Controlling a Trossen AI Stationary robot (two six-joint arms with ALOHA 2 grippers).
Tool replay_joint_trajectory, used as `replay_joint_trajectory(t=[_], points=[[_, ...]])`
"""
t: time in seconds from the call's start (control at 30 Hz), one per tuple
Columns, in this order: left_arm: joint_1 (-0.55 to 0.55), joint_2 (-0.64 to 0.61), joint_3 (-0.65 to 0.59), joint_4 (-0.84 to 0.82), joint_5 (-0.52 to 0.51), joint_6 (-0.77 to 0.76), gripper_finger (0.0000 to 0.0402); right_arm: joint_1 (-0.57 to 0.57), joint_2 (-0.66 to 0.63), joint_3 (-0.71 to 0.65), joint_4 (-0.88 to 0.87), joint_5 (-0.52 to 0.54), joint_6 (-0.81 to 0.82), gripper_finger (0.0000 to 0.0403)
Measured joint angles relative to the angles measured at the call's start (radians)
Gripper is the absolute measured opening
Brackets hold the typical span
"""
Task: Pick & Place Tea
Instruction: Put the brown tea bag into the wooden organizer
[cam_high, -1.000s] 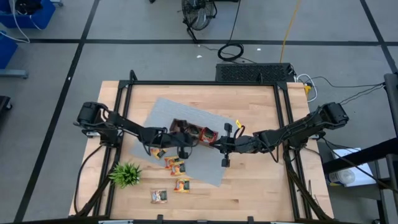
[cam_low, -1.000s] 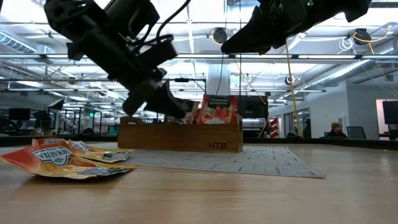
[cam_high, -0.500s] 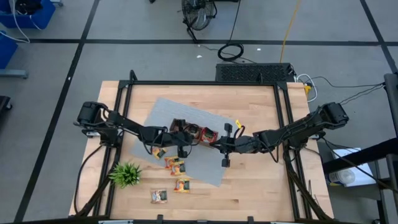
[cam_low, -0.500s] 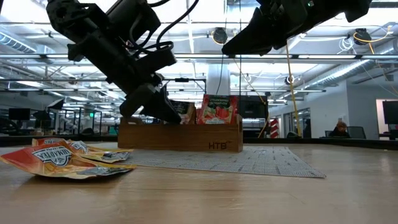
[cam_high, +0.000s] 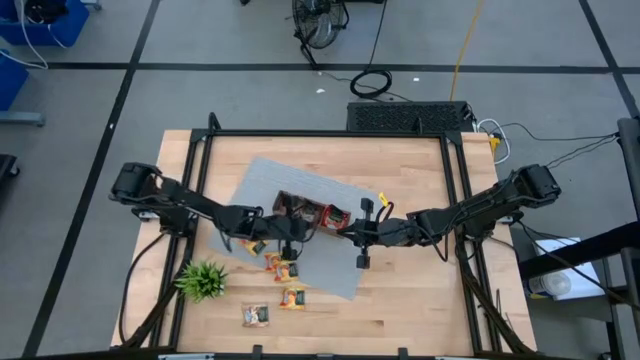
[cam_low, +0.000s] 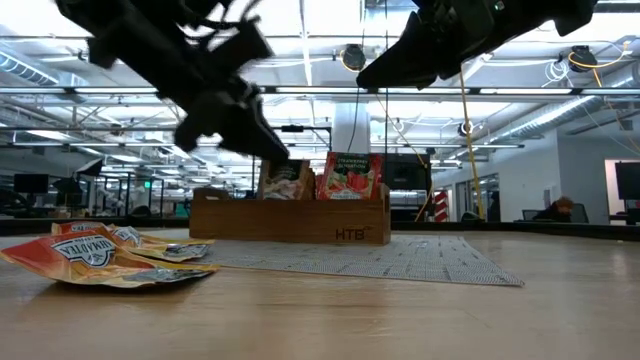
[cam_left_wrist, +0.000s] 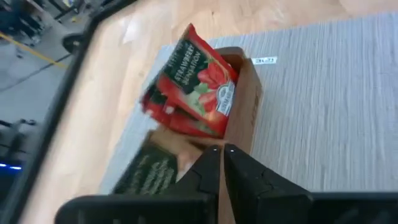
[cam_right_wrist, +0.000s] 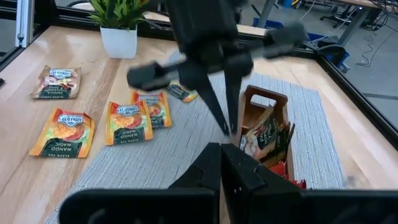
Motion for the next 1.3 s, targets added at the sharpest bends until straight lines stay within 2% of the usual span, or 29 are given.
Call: replay_joint_trajectory(t=[0.13,0.2,0.33,0.43,0.57,0.67,0.73,0.87,1.03,1.17,1.3], points=[[-0.058,-0.101,0.001,-0.082,-0.027,-0.043,0.0048,0.000,0.000,0.000,0.003,0.000,-0.007,0.0000],[-0.102,-0.144,0.008,-0.139,0.030,-0.119,0.0065,0.000,0.000,0.000,0.004,0.000,-0.013,0.0000],[-0.231,-0.187,0.069,-0.314,0.204,-0.376,0.0124,0.000,0.000,0.000,-0.003,0.000,-0.027,0.0000],[-0.354,-0.180,0.160,-0.431,0.218,-0.545,0.0178,0.000,0.000,0.000,-0.009,0.000,-0.029,0.0000],[-0.505,-0.097,0.298,-0.537,0.153,-0.725,0.0234,0.000,0.000,0.000,-0.017,0.000,-0.027,0.0000],[-0.586,0.004,0.423,-0.638,0.120,-0.884,0.0246,0.000,0.000,0.000,-0.023,-0.002,-0.019,0.0000],[-0.615,0.088,0.514,-0.768,0.131,-1.017,0.0244,0.000,0.000,0.000,-0.028,-0.002,-0.006,0.0000],[-0.636,0.267,0.684,-1.005,0.299,-1.237,0.0226,0.000,0.000,0.000,-0.038,-0.003,0.001,0.0000],[-0.627,0.427,0.804,-1.275,0.527,-1.338,0.0220,0.000,0.000,0.000,-0.050,-0.003,0.001,0.0000],[-0.618,0.463,0.805,-1.362,0.644,-1.340,0.0240,0.000,0.000,0.000,-0.055,-0.003,0.012,0.0000],[-0.599,0.459,0.805,-1.381,0.667,-1.380,0.0258,0.000,0.000,0.000,-0.075,-0.004,0.015,0.0000]])
